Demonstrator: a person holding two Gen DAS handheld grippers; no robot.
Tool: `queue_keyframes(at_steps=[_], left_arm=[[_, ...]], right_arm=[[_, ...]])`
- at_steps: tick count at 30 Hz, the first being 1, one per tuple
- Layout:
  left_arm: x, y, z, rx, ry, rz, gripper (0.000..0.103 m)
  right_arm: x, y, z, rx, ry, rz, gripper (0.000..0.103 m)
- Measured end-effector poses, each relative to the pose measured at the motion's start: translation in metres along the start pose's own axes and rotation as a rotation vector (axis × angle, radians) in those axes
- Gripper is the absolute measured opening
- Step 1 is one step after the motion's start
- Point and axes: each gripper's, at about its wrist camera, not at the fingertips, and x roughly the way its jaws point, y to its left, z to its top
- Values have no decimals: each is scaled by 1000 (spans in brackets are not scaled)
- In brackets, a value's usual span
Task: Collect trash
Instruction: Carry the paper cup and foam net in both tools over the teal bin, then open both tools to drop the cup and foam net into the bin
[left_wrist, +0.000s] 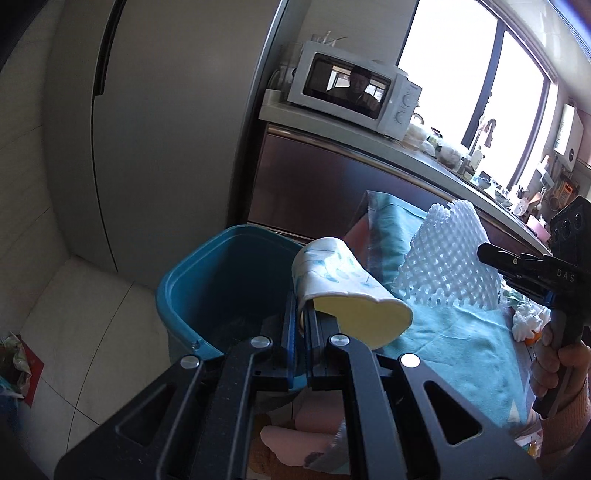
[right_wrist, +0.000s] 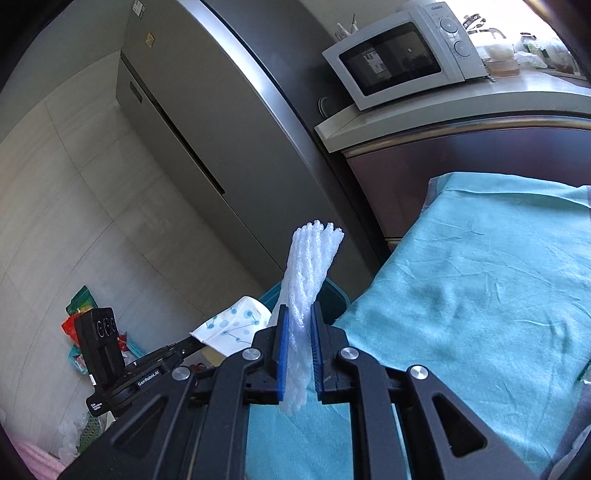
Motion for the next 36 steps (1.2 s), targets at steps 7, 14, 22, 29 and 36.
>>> queue_keyframes(at_steps=[7, 14, 22, 29, 36], left_arm=[[20, 21, 6, -21, 24, 73, 4], [38, 26, 6, -23, 45, 122, 4], [60, 31, 3, -23, 88, 157, 4], [79, 33, 4, -25, 119, 180, 5], [100, 43, -1, -85, 155, 171, 20]], right_arm=[[37, 7, 6, -10, 67, -11, 10], [74, 15, 9, -30, 151, -32, 11], [113, 25, 7, -57, 248, -60, 11], [140, 32, 4, -79, 316, -76, 13], [153, 34, 2, -75, 334, -90, 23]])
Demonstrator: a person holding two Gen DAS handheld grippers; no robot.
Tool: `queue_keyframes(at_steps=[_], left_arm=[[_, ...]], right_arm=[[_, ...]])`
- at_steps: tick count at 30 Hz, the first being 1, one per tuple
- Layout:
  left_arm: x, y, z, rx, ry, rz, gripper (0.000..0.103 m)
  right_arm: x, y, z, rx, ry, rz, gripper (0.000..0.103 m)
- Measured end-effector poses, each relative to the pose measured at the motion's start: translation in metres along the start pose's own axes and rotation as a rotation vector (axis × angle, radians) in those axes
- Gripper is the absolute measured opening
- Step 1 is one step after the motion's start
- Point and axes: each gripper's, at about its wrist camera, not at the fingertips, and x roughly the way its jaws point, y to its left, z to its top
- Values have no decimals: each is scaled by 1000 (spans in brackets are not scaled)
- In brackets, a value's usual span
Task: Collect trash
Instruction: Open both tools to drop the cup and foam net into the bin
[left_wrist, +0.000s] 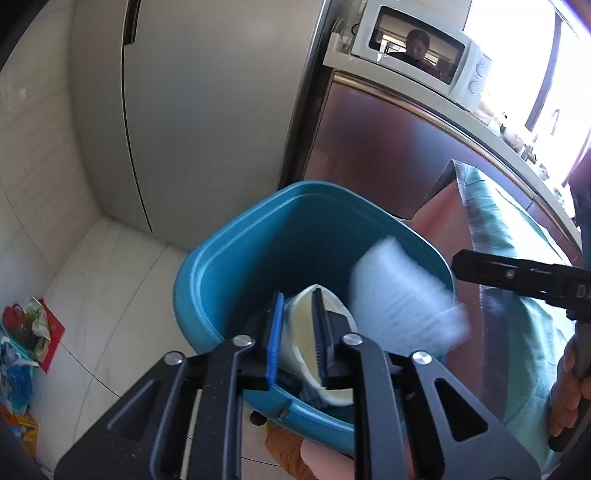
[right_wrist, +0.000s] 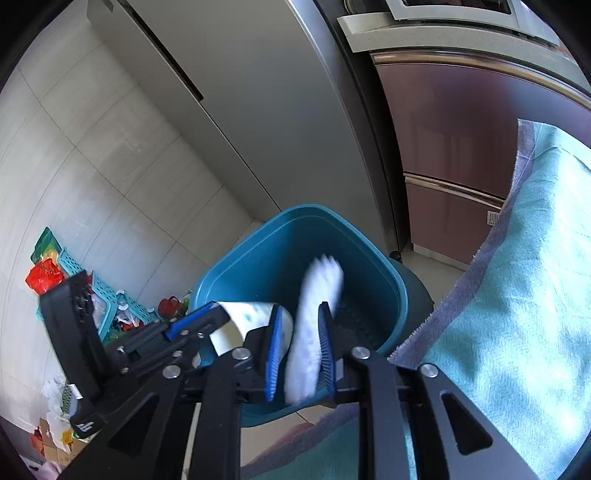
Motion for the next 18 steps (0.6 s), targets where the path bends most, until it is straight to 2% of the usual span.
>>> queue_keyframes(at_steps=[3, 7, 9, 13, 18], left_arm=[[6, 2, -2, -18, 5, -2, 27], [9, 0, -4, -19, 4, -29, 28], [6, -5, -5, -6, -5, -39, 30], [-8, -20, -6, 28, -35, -79, 35], [-34, -48, -7, 86, -89, -156, 46]], right_arm=[[-3, -1, -1, 8, -9, 8, 24], [-12, -7, -3, 16, -24, 17, 25], [-17, -8, -5, 21, -33, 22, 29], [-34, -11, -12, 14, -63, 30, 30], [-68, -9, -26, -20, -132, 26, 35]])
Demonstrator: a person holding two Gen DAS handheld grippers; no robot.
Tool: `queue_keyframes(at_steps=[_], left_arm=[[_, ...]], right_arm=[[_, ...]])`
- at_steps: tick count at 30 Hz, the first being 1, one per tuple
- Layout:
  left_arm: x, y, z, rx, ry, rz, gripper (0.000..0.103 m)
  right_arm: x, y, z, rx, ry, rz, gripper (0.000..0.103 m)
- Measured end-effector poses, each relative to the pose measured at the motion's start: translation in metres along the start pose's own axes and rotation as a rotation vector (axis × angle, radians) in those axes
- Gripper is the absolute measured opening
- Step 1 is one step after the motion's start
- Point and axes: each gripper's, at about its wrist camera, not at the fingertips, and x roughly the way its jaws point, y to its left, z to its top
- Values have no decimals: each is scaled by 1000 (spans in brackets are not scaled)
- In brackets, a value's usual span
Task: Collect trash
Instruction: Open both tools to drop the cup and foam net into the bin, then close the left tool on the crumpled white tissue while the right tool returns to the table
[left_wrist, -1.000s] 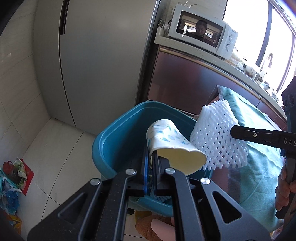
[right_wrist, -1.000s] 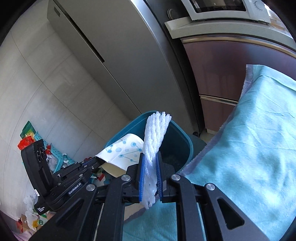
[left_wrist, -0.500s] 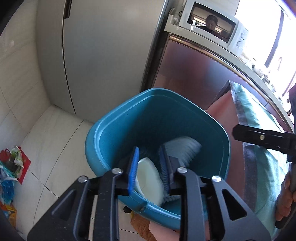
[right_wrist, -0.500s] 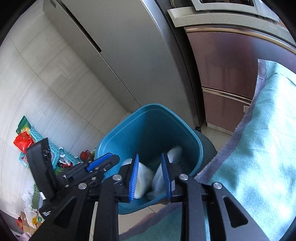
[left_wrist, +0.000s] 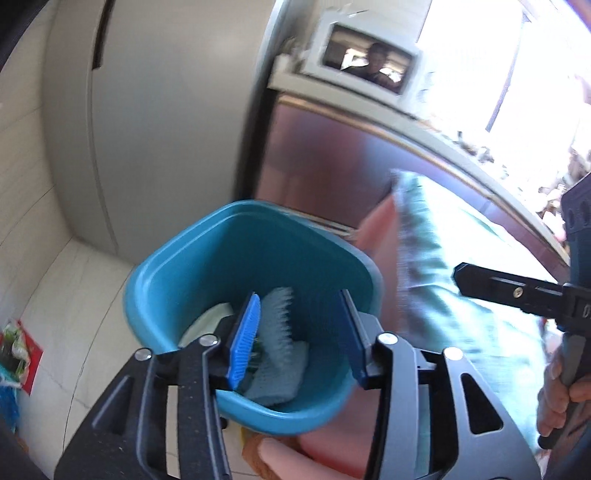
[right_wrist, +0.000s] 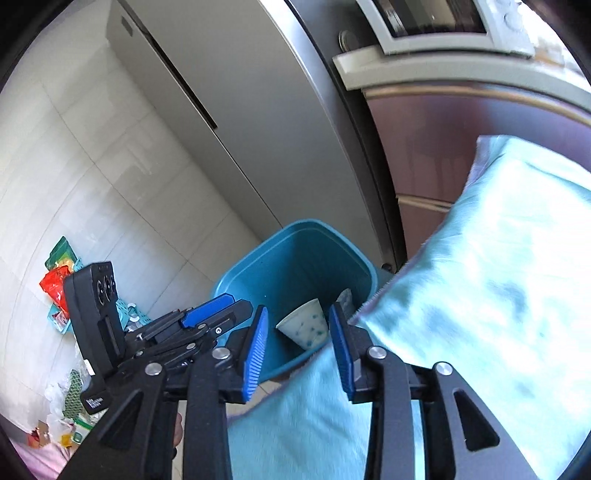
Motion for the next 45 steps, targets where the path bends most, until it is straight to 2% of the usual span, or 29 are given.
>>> queue_keyframes(at_steps=[1, 3, 5, 12, 23, 32, 36, 40, 43, 45], left_arm=[[-5, -9, 1, 19, -12, -23, 49], [-13, -27, 0, 59, -27, -67, 62], [-20, -48, -1, 105, -39, -119, 65], [-22, -122, -10, 244, -5, -295, 68], [-8, -233, -42, 415, 104, -495, 69], [14, -295, -55, 495, 196, -578, 69], [30, -315, -56, 501, 259, -588, 69], [43, -328, -54, 503, 300, -557, 69], [53, -335, -53, 496, 336, -553, 59], [60, -335, -53, 476, 373, -569, 45]], right_arm=[[-9, 1, -3, -12, -19, -6, 36], [-27, 0, -11, -26, -54, -23, 41], [-47, -3, -18, -28, -91, -42, 43], [-119, -29, -54, 21, -229, -153, 47], [-208, -85, -115, 184, -361, -346, 47], [-244, -113, -141, 245, -427, -423, 47], [-254, -121, -148, 269, -446, -418, 47], [-258, -127, -151, 282, -454, -412, 47], [-257, -130, -151, 287, -458, -402, 47], [-256, -130, -150, 284, -458, -396, 47]])
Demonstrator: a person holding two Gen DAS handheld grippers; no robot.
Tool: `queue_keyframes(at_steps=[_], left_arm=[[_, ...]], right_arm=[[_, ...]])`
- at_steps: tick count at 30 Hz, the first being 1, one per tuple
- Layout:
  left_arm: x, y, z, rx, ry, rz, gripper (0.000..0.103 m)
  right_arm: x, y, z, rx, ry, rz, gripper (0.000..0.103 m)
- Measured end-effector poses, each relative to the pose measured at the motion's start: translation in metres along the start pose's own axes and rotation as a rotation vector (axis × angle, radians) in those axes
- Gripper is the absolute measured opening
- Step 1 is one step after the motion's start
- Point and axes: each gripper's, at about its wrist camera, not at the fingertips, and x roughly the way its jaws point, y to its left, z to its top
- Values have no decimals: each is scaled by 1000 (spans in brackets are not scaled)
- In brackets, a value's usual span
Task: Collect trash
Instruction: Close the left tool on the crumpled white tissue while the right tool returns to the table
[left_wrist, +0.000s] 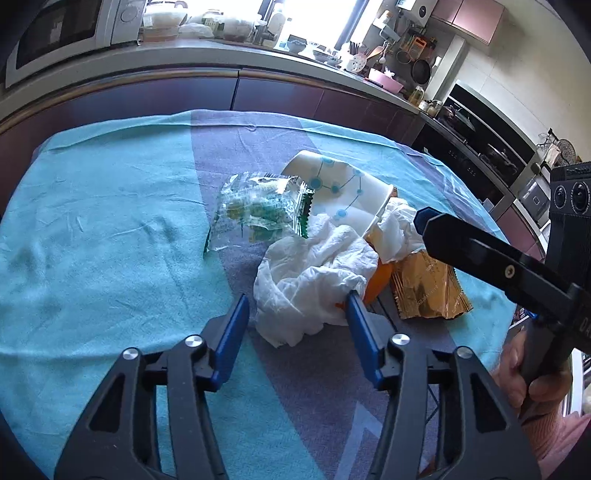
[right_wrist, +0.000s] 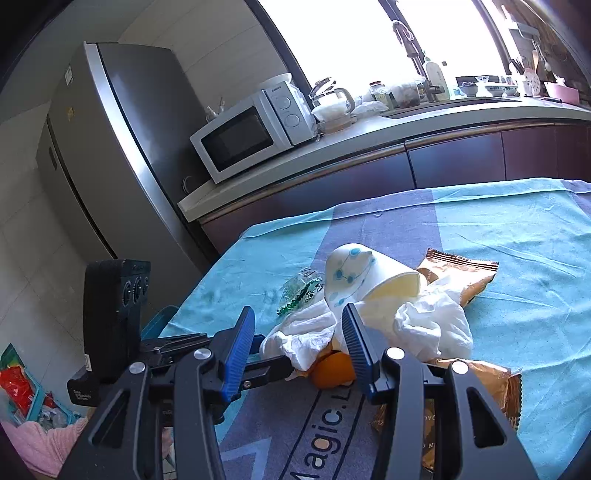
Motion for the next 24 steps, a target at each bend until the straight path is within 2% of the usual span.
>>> queue_keyframes(at_steps=[1, 3, 4, 13, 24], left_arm=[[3, 1, 0, -11, 8, -10, 40], [5, 3, -1, -21, 13, -5, 16], [5, 4, -2, -25, 11, -4, 14], [-25, 2, -18, 0, -41, -24, 12], [-67, 22, -50, -7, -86, 40, 12]], right_arm=[[1, 1, 0, -3, 0, 2, 47], [3, 2, 1, -6, 1, 10, 47], [4, 5, 1, -9, 3, 11, 47], [29, 12, 7, -28, 38, 21, 47], [67, 16, 15, -4, 102, -40, 47]])
